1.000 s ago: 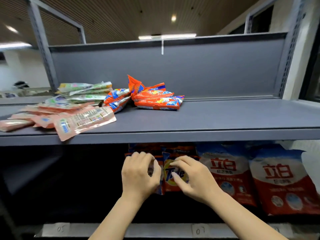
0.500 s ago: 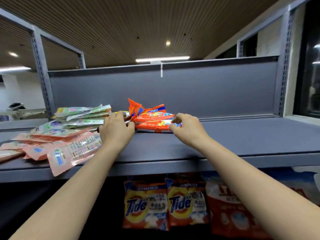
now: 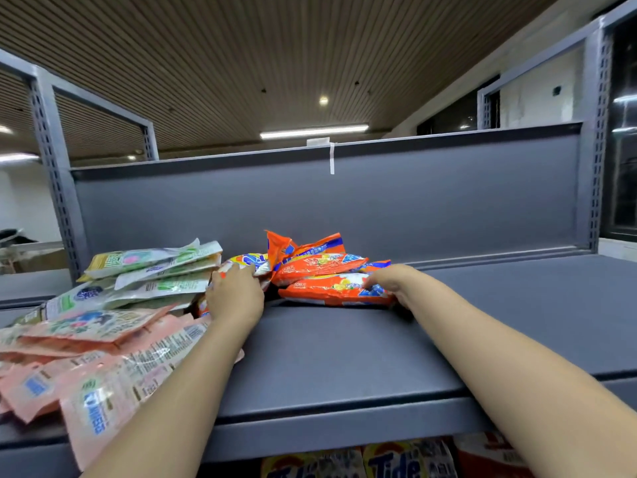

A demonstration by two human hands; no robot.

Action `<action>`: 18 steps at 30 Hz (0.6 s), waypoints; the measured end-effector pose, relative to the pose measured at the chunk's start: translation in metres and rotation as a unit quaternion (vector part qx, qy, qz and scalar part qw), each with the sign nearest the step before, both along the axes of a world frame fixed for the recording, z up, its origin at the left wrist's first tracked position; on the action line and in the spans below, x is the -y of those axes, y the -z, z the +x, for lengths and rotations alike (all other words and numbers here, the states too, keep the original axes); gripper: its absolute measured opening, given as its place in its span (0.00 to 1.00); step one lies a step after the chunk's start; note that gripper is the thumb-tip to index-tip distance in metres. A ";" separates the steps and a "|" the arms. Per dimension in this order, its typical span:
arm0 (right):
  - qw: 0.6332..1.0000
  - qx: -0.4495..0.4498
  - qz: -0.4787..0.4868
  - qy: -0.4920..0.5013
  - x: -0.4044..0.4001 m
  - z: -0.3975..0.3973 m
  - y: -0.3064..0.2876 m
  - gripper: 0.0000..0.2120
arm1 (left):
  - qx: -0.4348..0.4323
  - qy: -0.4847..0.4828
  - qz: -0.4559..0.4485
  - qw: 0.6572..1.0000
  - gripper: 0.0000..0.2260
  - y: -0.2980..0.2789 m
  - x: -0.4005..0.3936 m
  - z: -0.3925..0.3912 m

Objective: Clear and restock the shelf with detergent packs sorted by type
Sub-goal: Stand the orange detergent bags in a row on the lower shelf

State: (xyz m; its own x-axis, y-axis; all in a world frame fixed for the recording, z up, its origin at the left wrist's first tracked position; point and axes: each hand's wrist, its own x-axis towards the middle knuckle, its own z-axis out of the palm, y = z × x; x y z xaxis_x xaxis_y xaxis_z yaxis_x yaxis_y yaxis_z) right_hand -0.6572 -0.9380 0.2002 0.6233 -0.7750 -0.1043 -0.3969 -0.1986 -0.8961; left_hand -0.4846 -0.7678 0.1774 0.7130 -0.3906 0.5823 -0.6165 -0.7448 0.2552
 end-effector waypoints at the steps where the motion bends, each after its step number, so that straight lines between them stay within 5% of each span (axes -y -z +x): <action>1: 1.000 -0.017 0.008 0.007 -0.001 -0.004 -0.003 0.09 | 0.002 -0.004 -0.003 1.000 0.16 0.000 0.001 0.000; 9: 0.990 0.079 0.093 0.070 0.001 -0.044 -0.006 0.02 | 0.015 0.039 0.013 0.999 0.15 -0.004 0.017 -0.017; 13: 0.978 0.152 0.030 0.140 0.013 -0.066 0.003 0.21 | 0.083 0.061 0.089 0.991 0.14 -0.018 0.039 -0.056; 18: 0.953 0.172 -0.123 0.218 0.016 -0.095 0.000 0.08 | 0.185 0.094 0.167 0.964 0.11 -0.023 0.058 -0.118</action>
State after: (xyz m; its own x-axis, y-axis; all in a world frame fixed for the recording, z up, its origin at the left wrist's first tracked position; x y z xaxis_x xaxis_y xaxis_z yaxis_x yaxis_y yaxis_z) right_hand -0.7520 -0.9544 0.2003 0.2020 -0.9425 0.2662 -0.1806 -0.3030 -0.9357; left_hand -0.6026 -0.8257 0.2003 0.3792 -0.7027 0.6020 -0.7516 -0.6134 -0.2425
